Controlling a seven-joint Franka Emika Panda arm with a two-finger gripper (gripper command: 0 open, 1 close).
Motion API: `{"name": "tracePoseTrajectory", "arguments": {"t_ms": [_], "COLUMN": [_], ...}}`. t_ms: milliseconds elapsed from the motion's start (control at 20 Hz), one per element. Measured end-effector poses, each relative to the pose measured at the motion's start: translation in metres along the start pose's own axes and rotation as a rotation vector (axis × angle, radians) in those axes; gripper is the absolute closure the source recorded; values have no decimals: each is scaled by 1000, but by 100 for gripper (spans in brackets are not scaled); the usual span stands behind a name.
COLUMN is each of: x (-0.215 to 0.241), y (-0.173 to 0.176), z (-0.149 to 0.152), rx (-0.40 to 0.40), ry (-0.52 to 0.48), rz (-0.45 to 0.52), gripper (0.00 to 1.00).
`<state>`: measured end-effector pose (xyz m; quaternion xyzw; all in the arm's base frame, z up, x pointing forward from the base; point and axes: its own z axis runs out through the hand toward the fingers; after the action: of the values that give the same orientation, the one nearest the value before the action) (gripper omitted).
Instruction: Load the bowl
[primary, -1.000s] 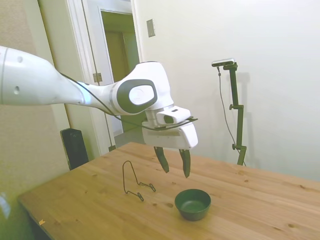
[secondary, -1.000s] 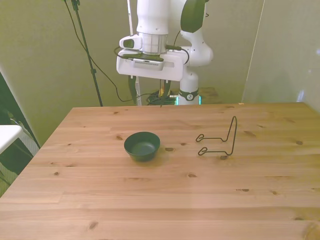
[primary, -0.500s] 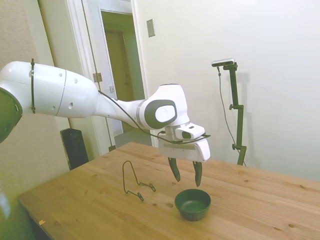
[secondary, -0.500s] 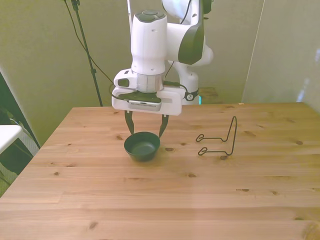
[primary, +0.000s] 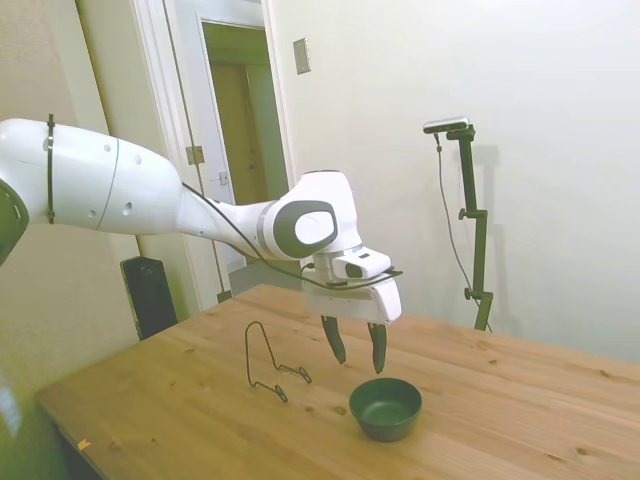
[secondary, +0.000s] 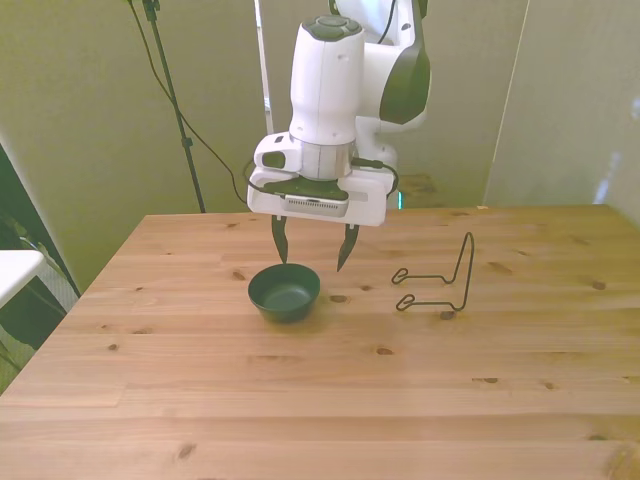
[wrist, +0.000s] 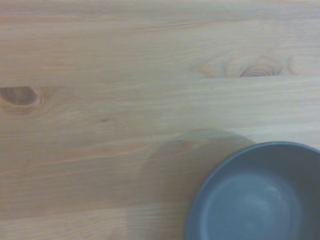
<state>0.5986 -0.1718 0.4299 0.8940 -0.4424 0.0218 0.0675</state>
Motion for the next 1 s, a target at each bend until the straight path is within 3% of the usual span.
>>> {"name": "tracePoseTrajectory", "arguments": {"t_ms": [250, 950, 1000], "x": [6, -8, -8], "y": [-12, -32, -32], "z": [32, 61, 60], "rx": [-33, -73, -71], "ry": [-1, 13, 14], "rz": [9, 5, 5], "gripper": [0, 0, 100]}}
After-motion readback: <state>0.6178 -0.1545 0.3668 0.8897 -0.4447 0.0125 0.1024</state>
